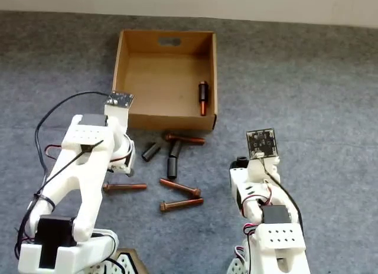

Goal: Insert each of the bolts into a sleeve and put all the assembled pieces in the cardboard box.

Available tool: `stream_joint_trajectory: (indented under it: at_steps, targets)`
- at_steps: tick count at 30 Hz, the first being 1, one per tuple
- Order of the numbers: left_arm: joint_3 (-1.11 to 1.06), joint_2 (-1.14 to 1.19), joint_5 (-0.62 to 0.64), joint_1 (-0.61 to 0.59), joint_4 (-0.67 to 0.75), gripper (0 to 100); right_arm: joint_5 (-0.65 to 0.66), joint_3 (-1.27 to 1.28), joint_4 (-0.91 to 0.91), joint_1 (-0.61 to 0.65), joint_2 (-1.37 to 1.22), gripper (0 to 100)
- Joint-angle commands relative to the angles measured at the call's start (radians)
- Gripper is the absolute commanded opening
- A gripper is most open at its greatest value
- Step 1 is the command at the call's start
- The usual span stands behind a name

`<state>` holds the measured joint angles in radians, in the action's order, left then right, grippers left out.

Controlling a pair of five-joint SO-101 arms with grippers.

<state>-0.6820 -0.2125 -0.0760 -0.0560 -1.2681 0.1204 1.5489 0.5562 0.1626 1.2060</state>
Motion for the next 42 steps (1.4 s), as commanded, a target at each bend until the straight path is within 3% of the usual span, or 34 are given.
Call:
stream_joint_trajectory:
  at_steps: [1,9,15,20,28,35,42]
  targets:
    - [0.025,-0.015,-0.048,0.005,-0.023,18,-0.002,-0.013,0.004,-0.012,0.018,0.5]
    - [-0.107,-0.061,-0.164,-0.018,-0.017,18,-0.002,-0.013,0.004,-0.012,0.018,0.5]
    - [-0.194,-0.367,-0.256,-0.127,-0.021,18,-0.002,-0.013,0.002,-0.012,0.018,0.5]
    - [-0.355,-0.541,-0.267,-0.134,-0.015,18,-0.002,-0.013,0.002,-0.012,0.018,0.5]
    - [-0.387,-0.381,-0.264,-0.142,0.006,18,-0.002,-0.008,0.002,-0.012,0.018,0.5]
    - [-0.318,-0.096,-0.192,-0.246,0.273,18,-0.002,-0.005,0.002,-0.012,0.018,0.5]
    - [-0.147,0.008,-0.178,-0.254,0.181,18,-0.002,-0.005,0.002,-0.012,0.018,0.5]
